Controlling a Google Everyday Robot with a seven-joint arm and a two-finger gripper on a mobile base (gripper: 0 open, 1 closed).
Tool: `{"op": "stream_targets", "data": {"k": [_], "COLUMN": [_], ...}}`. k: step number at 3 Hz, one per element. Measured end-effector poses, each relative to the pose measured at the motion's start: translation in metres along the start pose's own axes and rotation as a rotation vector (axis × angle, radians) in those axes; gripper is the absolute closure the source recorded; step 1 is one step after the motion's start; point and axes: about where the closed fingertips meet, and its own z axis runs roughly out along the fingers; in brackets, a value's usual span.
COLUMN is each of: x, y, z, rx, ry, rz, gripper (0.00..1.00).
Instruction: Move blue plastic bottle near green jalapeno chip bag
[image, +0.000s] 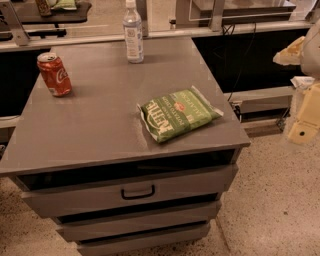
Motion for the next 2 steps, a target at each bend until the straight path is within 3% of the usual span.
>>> {"op": "stream_targets", "data": {"k": [1,2], "x": [0.000,-0.017], "y": [0.000,-0.021], "z": [0.000,0.007], "rx": [0.000,0.027], "ry": [0.000,-0.074], "rz": [0.000,0.011], "gripper": [0.00,0.00]}}
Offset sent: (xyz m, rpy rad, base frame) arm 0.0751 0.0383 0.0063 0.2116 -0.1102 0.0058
